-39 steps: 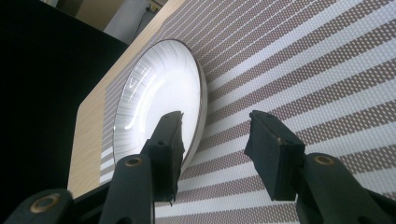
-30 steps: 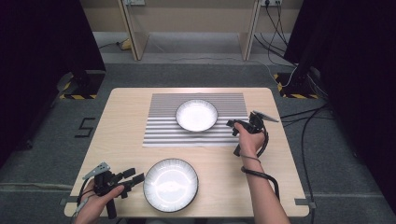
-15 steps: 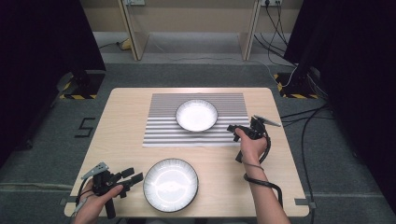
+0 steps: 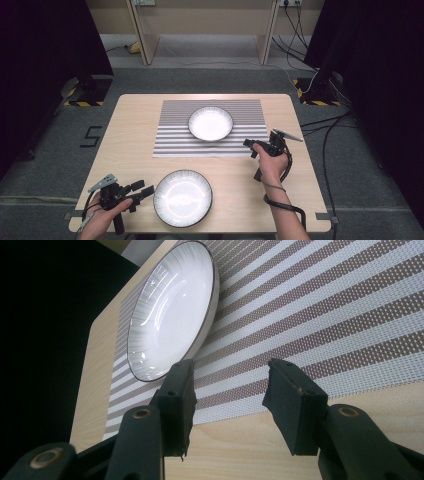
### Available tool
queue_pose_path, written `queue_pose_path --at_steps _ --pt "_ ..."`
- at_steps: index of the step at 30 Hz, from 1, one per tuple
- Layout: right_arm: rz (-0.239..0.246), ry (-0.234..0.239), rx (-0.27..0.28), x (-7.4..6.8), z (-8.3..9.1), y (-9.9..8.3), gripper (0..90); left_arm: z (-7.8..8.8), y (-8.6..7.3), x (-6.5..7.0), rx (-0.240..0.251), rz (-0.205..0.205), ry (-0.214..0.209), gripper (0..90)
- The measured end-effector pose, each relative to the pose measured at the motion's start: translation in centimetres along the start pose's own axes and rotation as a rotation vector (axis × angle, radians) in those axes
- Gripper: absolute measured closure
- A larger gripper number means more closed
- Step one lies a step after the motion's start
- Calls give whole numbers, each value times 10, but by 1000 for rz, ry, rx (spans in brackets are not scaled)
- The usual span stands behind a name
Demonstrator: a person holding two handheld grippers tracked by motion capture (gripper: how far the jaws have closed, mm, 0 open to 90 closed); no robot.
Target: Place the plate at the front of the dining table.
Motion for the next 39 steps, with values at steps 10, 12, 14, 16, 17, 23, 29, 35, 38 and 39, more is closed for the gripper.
queue_pose_path --at_steps 10,12,14,16,17,23,29,35,38,39 --pt "25 6 6 -2 15 -5 537 1 1 -1 4 -1 8 337" --pt "29 7 15 -1 19 -5 537 1 1 -1 3 -2 9 337" --pt "30 10 19 -1 23 -6 537 1 1 -1 2 -1 6 337" --pt "24 14 21 -1 27 -6 537 0 1 0 2 1 6 337" --pt "34 9 20 0 29 -7 537 0 1 0 1 0 6 337" --pt "36 2 23 4 39 -11 534 0 1 -1 3 -2 10 337" --pt "39 -5 28 12 46 -17 536 1 1 0 4 -1 9 337" --pt "29 -2 33 18 54 -23 537 1 1 -1 3 2 11 337" --pt "28 -2 36 21 58 -26 537 1 1 -1 4 4 10 337" --pt "31 -4 38 22 59 -27 537 1 1 -1 3 1 12 337"
Point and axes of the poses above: each handheld gripper's, and its own axes: z roughly backward along the jaws, y roughly out of its top, x roughly to its right, the point moved 7 cm from there along -z, roughly forward along the jaws, and after that the axes turned 7 degrees about z, right-handed, at the moved point
